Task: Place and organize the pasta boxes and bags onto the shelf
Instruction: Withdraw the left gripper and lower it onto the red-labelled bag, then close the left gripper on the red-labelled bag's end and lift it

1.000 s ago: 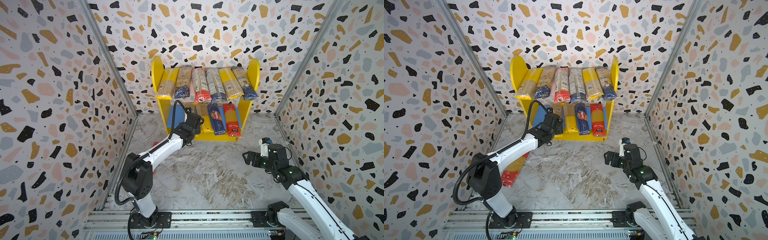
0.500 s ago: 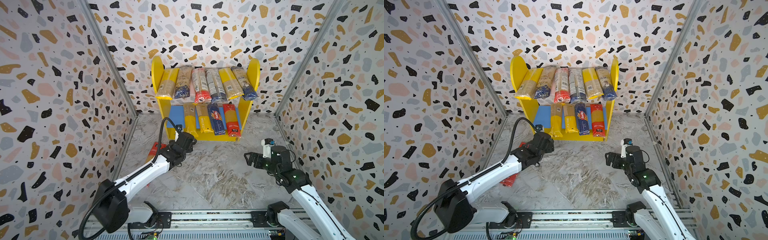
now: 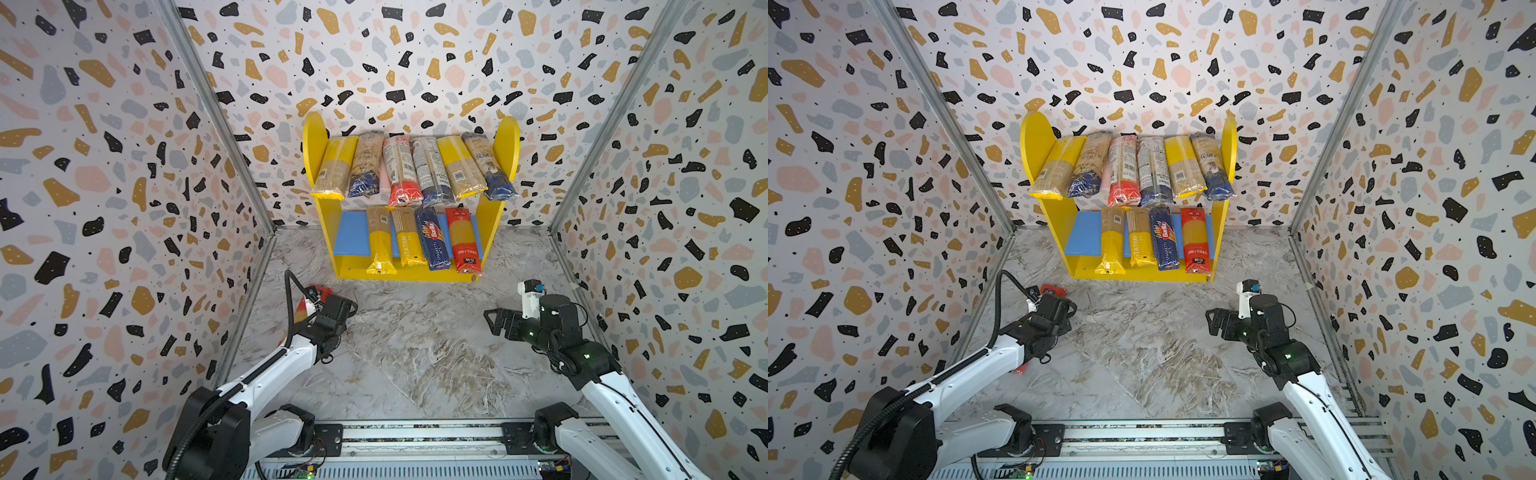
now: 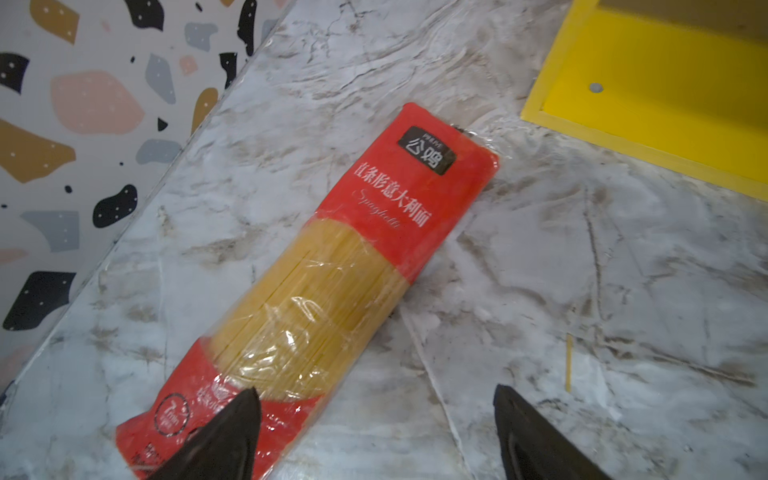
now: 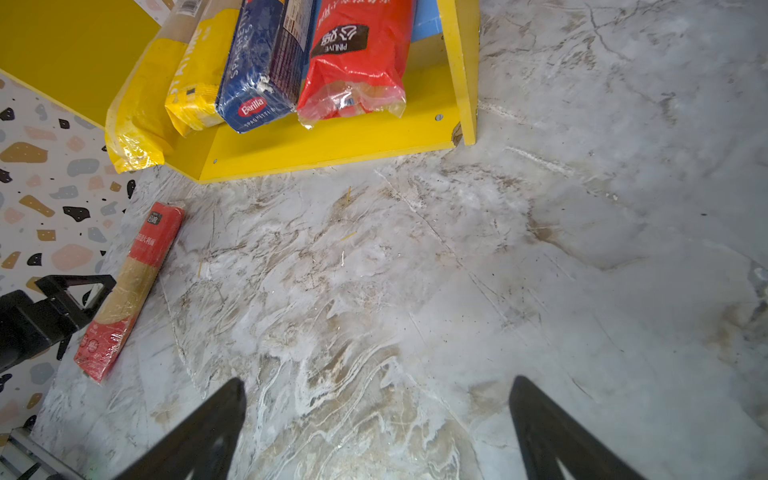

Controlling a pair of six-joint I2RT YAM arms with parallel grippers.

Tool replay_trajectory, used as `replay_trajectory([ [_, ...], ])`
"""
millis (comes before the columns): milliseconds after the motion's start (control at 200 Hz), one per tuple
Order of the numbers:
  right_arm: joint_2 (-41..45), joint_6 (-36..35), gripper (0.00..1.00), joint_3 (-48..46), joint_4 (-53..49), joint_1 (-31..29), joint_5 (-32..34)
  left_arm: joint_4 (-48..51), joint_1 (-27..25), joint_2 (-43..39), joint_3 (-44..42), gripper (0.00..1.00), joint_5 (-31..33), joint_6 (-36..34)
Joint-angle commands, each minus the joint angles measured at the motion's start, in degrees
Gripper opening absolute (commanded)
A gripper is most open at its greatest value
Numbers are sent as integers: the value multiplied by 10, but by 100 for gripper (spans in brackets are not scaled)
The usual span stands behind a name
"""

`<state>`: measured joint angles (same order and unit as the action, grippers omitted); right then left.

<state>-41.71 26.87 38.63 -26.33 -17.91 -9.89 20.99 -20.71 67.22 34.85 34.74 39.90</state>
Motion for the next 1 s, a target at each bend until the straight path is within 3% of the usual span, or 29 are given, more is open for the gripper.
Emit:
replay_trajectory([
  [0, 17, -11, 99, 0, -3, -2, -1, -44, 43, 2, -16, 89, -1, 24],
  [385, 22, -11, 99, -8, 10, 0, -18, -82, 157, 81, -6, 94, -22, -3],
  [576, 17, -14, 99, -8, 13, 6, -20, -106, 167, 109, -13, 94, -38, -3],
  [996, 10, -20, 99, -4, 18, 10, -26, -173, 166, 129, -58, 88, -164, 9],
])
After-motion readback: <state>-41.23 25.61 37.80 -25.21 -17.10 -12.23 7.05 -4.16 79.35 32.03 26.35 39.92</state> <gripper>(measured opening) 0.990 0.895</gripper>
